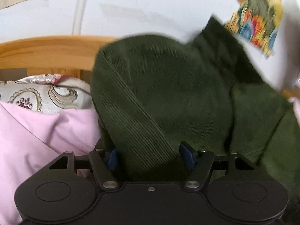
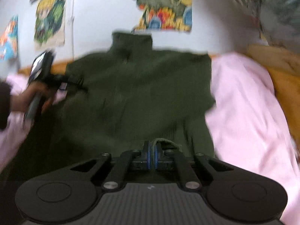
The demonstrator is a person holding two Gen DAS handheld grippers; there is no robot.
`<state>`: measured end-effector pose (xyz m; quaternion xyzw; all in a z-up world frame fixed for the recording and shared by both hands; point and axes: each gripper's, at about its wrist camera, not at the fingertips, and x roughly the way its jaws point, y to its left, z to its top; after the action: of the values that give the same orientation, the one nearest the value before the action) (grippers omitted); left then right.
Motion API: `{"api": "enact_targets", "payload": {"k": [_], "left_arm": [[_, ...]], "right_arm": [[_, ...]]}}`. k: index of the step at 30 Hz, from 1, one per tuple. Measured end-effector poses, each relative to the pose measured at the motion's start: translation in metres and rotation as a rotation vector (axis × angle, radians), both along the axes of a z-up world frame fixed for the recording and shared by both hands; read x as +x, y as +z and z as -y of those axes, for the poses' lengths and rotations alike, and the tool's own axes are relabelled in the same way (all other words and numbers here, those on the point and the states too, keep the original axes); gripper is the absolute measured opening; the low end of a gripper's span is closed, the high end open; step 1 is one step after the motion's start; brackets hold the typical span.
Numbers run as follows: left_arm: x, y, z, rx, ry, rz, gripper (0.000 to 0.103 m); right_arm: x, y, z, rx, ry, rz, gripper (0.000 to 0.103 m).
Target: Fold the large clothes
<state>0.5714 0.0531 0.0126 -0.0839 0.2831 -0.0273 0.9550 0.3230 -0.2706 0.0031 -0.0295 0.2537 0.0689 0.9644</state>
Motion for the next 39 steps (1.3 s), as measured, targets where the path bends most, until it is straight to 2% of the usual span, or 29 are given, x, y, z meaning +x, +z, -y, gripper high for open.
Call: {"api": "enact_targets", "payload": {"k": [3, 5, 6, 7, 9, 12, 15, 18, 19, 20, 23, 25, 27, 28, 29, 30, 31, 33, 34, 36, 37, 38, 39], "left_arm": [[0.007, -0.013, 0.004, 0.02, 0.022, 0.008, 0.069], [0.008, -0.017, 0.002, -0.004, 0.014, 0.02, 0.076], [0.006, -0.016, 0.001, -0.017, 0.0, 0.031, 0.078], [0.001, -0.014, -0.001, -0.03, -0.017, 0.047, 0.081], [-0.014, -0.009, -0.008, -0.044, -0.055, 0.079, 0.086], [-0.051, -0.002, -0.023, -0.029, -0.111, 0.139, 0.094], [-0.081, -0.004, -0.043, 0.005, -0.11, 0.146, 0.095], [-0.085, -0.017, -0.062, 0.05, -0.062, 0.066, 0.087], [-0.083, -0.022, -0.068, 0.04, -0.05, 0.033, 0.079], [-0.078, -0.027, -0.074, 0.009, -0.041, 0.003, 0.076], [-0.066, -0.034, -0.086, -0.102, -0.06, -0.031, 0.076], [-0.059, -0.036, -0.087, -0.11, -0.069, -0.039, 0.075], [-0.055, -0.038, -0.088, -0.116, -0.081, -0.053, 0.051], [-0.056, -0.04, -0.092, -0.138, -0.089, -0.069, 0.026], [-0.055, -0.043, -0.096, -0.182, -0.093, -0.084, 0.022], [-0.057, -0.044, -0.102, -0.223, -0.082, -0.08, 0.019], [-0.059, -0.044, -0.106, -0.251, -0.077, -0.072, 0.016], [-0.066, -0.038, -0.113, -0.289, -0.068, -0.033, 0.014], [-0.072, -0.035, -0.117, -0.305, -0.057, -0.007, 0.013], [-0.084, -0.031, -0.132, -0.368, -0.018, 0.043, 0.013], [-0.089, -0.031, -0.14, -0.401, -0.001, 0.056, 0.013], [-0.093, -0.033, -0.146, -0.413, 0.013, 0.06, 0.012], [-0.096, -0.035, -0.151, -0.429, 0.003, 0.076, 0.013]], "right_arm": [[-0.031, -0.016, -0.011, -0.057, 0.03, -0.086, 0.005], [-0.044, -0.017, -0.016, -0.065, 0.029, -0.089, 0.015], [-0.046, -0.013, -0.015, -0.044, 0.021, -0.074, 0.029], [-0.045, -0.007, -0.012, -0.016, 0.004, -0.047, 0.05], [-0.041, 0.006, -0.004, 0.032, -0.033, 0.014, 0.069], [-0.014, 0.019, 0.002, 0.044, -0.039, 0.05, 0.073], [0.032, 0.028, -0.009, 0.048, 0.043, 0.045, 0.072], [0.099, 0.041, -0.038, 0.117, 0.191, 0.006, 0.07], [0.124, 0.046, -0.052, 0.138, 0.247, -0.004, 0.07], [0.146, 0.048, -0.065, 0.145, 0.29, -0.015, 0.07], [0.211, 0.049, -0.118, 0.137, 0.403, -0.062, 0.067], [0.246, 0.049, -0.151, 0.18, 0.445, -0.098, 0.066], [0.278, 0.049, -0.184, 0.206, 0.487, -0.137, 0.066], [0.291, 0.047, -0.201, 0.188, 0.522, -0.159, 0.066], [0.301, 0.044, -0.216, 0.154, 0.536, -0.18, 0.065], [0.309, 0.04, -0.229, 0.128, 0.548, -0.203, 0.038], [0.313, 0.037, -0.238, 0.109, 0.575, -0.224, 0.003], [0.315, 0.048, -0.249, 0.061, 0.574, -0.14, 0.002], [0.314, 0.058, -0.246, 0.082, 0.587, -0.084, 0.002], [0.319, 0.078, -0.232, 0.135, 0.528, 0.019, 0.002], [0.325, 0.082, -0.225, 0.166, 0.514, 0.025, 0.001], [0.331, 0.081, -0.222, 0.151, 0.503, 0.021, 0.001], [0.329, 0.074, -0.224, 0.092, 0.498, 0.025, 0.001]]}}
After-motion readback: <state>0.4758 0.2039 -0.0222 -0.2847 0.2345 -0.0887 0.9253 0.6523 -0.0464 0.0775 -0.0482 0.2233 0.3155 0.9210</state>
